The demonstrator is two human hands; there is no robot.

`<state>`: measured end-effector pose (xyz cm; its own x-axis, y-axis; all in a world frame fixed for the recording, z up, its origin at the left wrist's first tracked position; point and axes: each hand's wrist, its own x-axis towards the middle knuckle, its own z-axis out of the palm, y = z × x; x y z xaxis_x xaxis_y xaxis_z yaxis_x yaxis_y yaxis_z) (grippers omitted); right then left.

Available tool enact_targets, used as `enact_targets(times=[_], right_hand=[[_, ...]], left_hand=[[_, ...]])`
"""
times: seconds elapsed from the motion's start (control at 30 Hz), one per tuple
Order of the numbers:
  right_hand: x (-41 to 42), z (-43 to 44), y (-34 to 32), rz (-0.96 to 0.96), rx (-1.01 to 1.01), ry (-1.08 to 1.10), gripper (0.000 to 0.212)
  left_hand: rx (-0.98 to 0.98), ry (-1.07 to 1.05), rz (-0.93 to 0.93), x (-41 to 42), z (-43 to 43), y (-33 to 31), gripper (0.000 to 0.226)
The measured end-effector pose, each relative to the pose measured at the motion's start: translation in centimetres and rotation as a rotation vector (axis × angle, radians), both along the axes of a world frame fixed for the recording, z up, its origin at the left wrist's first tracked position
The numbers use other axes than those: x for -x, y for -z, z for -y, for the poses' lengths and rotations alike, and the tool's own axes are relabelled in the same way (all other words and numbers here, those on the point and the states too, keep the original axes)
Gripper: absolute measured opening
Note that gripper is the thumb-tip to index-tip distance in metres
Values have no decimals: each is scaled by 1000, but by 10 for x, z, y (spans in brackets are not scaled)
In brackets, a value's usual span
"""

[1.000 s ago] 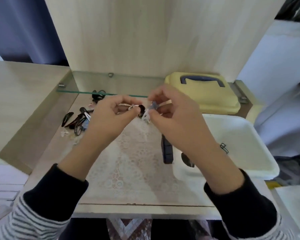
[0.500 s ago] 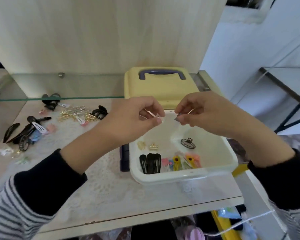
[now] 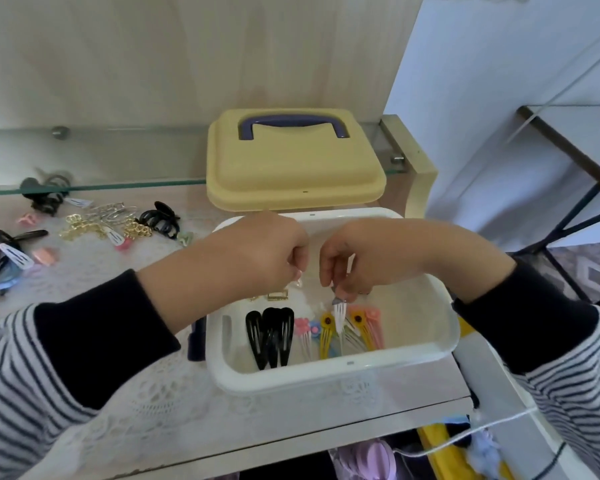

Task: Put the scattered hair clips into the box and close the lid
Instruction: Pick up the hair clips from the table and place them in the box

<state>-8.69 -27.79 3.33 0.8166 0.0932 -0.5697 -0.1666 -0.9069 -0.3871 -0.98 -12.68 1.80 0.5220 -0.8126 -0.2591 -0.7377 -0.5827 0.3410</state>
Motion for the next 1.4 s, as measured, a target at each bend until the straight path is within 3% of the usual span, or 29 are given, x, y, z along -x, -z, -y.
enact_targets(times=[0.4, 1.03, 1.27, 1.4], right_hand=[[-7, 0, 14, -58, 10, -117, 15], [5, -6, -3, -18, 141, -56, 29], [15, -18, -20, 160, 201, 72, 27], [22, -28, -25, 307, 172, 178, 24]], left_hand=[[-118, 165, 151, -2, 28, 21, 15], [-132, 141, 34, 2, 7, 14, 30], [92, 90, 343, 15, -29, -12, 29], [360, 63, 443, 18, -53, -17, 31]])
